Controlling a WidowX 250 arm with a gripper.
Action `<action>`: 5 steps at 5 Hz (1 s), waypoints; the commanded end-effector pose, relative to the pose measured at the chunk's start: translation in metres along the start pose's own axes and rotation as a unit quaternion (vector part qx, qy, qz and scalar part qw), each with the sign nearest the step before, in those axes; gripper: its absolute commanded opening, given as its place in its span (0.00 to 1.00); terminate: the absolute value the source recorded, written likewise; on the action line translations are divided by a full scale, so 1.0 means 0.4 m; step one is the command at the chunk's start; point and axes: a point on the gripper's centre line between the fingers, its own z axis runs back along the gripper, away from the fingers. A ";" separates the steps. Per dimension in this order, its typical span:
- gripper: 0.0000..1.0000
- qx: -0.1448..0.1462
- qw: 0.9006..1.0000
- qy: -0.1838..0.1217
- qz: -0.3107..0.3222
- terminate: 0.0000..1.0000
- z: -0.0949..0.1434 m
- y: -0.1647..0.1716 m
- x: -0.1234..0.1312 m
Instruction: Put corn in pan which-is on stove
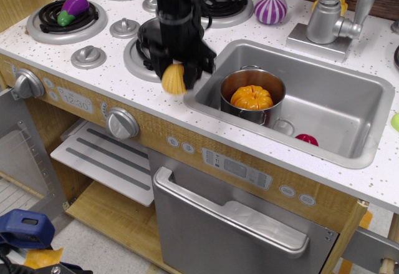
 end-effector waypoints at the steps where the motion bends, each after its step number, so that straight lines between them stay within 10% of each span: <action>1: 0.00 0.024 0.998 -0.051 -0.023 0.00 0.109 0.085 0.099; 3: 0.00 0.012 0.994 -0.071 -0.088 0.00 0.089 0.172 0.221; 5: 0.00 -0.025 0.994 -0.082 -0.073 0.00 0.005 0.152 0.215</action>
